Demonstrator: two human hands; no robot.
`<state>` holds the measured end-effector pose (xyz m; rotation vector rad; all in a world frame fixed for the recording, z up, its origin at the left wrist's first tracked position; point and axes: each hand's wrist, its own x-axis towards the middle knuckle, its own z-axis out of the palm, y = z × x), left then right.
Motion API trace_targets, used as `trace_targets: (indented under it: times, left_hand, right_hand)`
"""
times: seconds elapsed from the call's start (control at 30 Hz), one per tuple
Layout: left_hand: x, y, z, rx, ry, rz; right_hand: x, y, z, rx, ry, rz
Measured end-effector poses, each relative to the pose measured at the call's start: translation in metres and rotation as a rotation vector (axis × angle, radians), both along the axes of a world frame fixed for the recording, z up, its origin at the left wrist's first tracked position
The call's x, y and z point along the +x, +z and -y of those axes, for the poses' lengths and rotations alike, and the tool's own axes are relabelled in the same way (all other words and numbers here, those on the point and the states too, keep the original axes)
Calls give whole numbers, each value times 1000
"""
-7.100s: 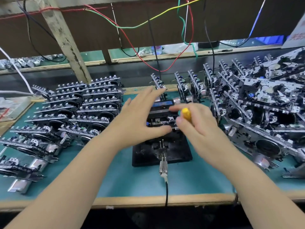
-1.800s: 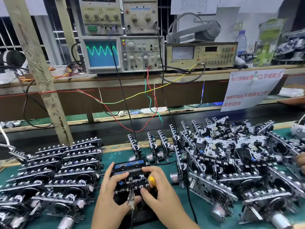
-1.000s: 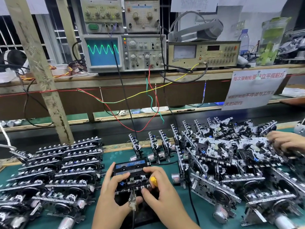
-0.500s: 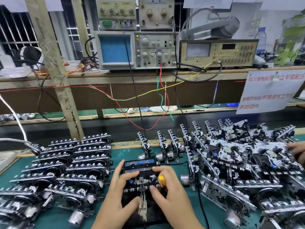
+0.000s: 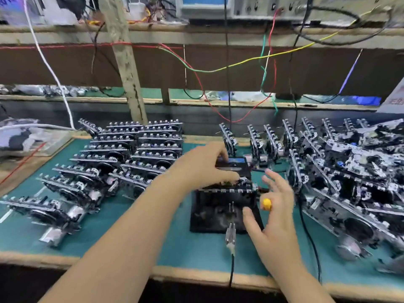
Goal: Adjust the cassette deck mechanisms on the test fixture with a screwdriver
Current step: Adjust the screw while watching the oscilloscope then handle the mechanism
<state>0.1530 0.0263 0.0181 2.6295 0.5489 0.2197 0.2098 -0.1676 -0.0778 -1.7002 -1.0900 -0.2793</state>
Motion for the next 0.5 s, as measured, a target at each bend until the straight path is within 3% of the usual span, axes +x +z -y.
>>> trace_targets:
  times: [0.13, 0.27, 0.37, 0.5]
  left_hand:
    - [5, 13, -11, 51, -95, -94]
    - [8, 9, -15, 164, -136, -99]
    - [5, -2, -19, 213, -161, 20]
    - [2, -15, -22, 94, -130, 332]
  right_hand:
    - [3, 5, 1, -14, -130, 26]
    - [1, 4, -3, -78, -111, 38]
    - [2, 4, -4, -146, -26, 6]
    - [6, -2, -3, -171, 22, -21]
